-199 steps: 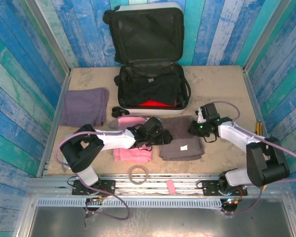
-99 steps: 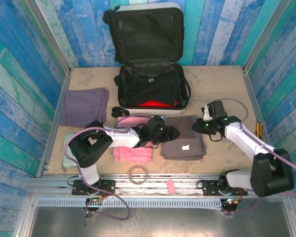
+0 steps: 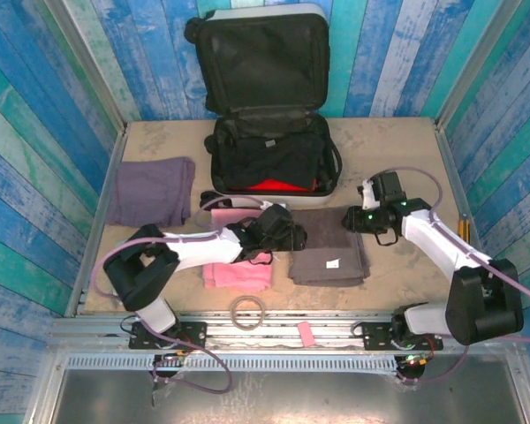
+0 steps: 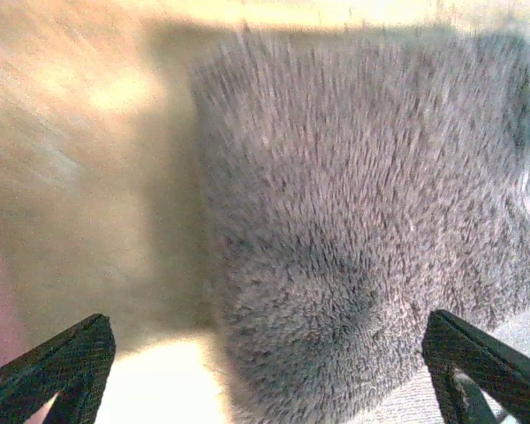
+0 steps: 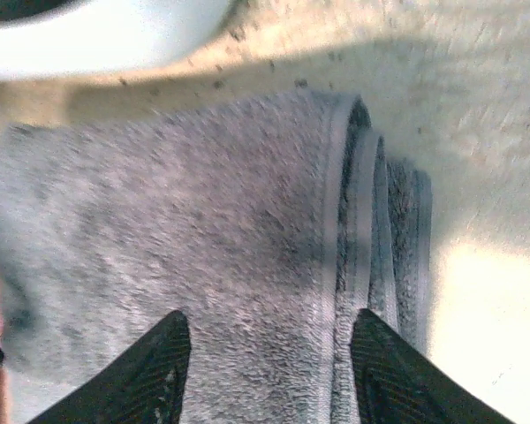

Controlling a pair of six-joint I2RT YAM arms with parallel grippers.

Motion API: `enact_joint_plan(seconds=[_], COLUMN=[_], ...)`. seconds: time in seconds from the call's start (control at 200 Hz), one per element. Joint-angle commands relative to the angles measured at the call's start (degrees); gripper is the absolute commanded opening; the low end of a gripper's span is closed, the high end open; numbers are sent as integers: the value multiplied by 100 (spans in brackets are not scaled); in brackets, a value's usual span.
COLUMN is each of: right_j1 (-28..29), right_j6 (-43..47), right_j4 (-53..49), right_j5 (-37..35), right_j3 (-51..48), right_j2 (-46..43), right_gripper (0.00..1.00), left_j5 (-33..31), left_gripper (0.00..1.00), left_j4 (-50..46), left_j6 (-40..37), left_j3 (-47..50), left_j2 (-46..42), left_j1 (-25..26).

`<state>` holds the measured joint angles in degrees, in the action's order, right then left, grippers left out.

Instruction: Pack the luggage

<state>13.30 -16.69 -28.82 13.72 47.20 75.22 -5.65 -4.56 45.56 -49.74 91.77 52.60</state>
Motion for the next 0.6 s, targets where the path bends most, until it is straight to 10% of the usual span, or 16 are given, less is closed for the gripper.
enact_joint_plan(seconds=[0.0, 0.32, 0.596], right_j1=[-12, 42, 120], right_j6=[250, 375, 433], right_j4=[-265, -207, 182], right_j5=[19, 271, 476], right_j3=[269, 693, 694], right_j2=[-361, -791, -517], right_gripper=[57, 67, 71], left_j5=[-1714, -2304, -1935], left_gripper=[93, 93, 93], left_j4=[-1388, -2502, -2782], left_j6=[-837, -795, -269], left_j3=[-370, 325, -17], left_j2=[-1128, -3547, -2515], left_j1=[-93, -3876, -6138])
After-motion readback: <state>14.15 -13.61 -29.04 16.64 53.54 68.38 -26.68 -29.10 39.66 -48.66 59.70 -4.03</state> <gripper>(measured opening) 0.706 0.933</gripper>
